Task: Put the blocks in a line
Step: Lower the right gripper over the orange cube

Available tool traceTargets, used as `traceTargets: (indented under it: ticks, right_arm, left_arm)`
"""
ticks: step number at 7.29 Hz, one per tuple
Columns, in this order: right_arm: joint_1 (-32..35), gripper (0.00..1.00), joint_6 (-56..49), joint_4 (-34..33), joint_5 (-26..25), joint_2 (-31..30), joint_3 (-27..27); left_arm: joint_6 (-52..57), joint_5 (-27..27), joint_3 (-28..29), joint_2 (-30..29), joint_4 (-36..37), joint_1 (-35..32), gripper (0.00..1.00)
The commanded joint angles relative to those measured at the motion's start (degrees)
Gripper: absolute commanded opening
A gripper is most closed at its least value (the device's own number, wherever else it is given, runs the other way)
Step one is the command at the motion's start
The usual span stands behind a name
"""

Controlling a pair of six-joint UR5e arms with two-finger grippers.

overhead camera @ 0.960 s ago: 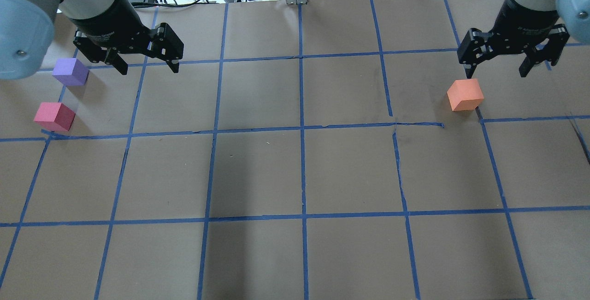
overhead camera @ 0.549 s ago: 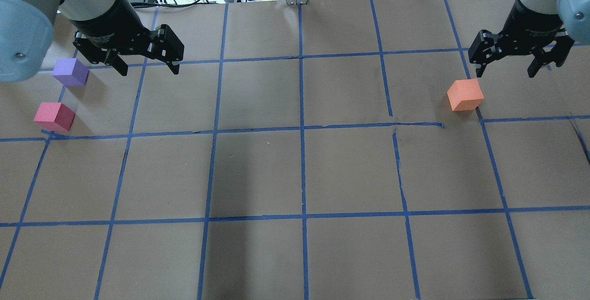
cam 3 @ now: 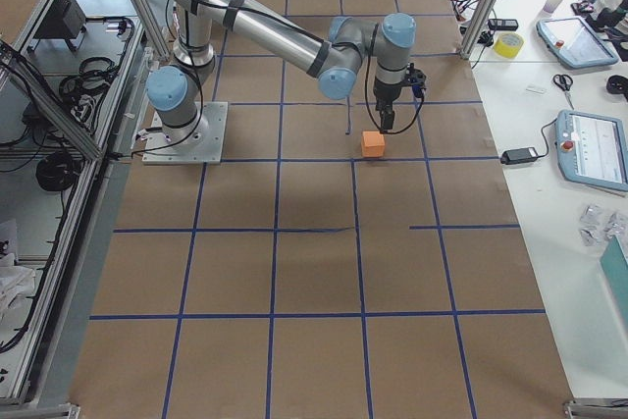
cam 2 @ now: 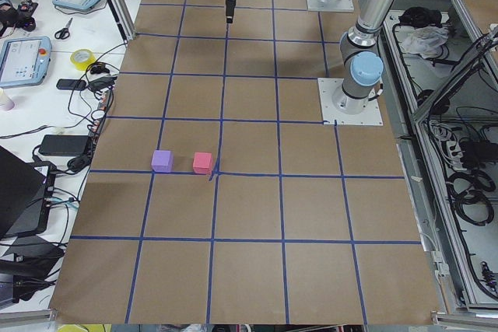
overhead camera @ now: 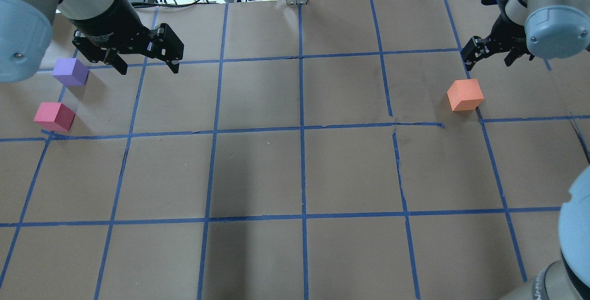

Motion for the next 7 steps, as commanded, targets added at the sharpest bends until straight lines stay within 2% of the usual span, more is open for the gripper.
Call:
traceTargets:
  ticks: [1, 7]
  right_arm:
    - [-0.1, 1.00, -4.0, -0.8, 1.8, 1.9, 0.0]
    - [-1.6, 1.00, -9.7, -2.1, 1.7, 9.7, 0.0]
  left_arm:
    - [0.0, 0.2, 0.0, 0.1, 0.1, 0.0, 1.00]
    - [0.0, 0.4, 0.2, 0.3, 0.2, 0.4, 1.00]
